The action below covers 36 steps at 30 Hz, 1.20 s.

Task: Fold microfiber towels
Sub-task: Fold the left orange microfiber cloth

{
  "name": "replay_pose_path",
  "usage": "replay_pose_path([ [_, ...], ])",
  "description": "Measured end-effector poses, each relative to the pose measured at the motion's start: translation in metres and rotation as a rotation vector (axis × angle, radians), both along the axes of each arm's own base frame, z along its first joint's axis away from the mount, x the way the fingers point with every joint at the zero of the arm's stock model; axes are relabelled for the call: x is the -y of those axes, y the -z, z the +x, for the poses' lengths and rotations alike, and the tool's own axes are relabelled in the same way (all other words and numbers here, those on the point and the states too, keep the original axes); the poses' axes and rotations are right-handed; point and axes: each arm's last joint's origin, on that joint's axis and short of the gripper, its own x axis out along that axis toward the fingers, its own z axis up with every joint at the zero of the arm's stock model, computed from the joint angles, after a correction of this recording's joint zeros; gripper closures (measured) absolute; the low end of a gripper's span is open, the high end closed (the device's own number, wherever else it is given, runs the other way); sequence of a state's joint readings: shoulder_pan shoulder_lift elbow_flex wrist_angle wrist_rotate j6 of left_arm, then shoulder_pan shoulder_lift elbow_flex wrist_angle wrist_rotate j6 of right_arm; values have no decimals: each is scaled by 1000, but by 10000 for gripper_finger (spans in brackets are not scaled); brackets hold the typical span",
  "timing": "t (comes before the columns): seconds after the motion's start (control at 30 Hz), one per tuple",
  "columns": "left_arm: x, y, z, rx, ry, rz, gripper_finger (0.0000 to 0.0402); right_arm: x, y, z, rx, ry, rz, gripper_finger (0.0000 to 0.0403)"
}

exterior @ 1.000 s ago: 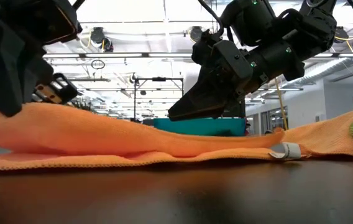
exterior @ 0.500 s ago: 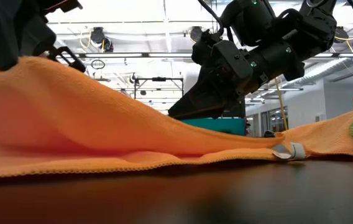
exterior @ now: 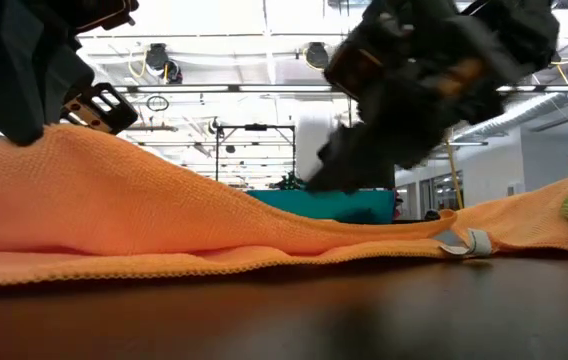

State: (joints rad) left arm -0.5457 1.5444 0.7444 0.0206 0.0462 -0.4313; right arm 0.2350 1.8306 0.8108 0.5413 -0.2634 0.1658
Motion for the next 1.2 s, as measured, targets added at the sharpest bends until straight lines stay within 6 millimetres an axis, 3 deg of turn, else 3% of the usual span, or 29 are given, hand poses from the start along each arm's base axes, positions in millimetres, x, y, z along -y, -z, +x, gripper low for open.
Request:
replay_pose_path([
  [0.2, 0, 0, 0, -2, 0, 6, 401, -10, -8, -33, -275, 74, -160, 284],
  [0.4, -1, 1, -1, -10, 0, 12, 401, -20, -45, -54, -175, 94, -298, 284],
  [0.5, -1, 1, -1, -11, -8, 21, 400, -24, -52, -59, -130, 58, -363, 284],
  [0.77, -1, 1, -1, -10, -15, 24, 400, -23, -32, -71, -169, 3, -430, 284],
  [1.2, -2, 2, -1, -14, -13, 30, 399, -21, -11, -85, -32, -42, -440, 284],
])
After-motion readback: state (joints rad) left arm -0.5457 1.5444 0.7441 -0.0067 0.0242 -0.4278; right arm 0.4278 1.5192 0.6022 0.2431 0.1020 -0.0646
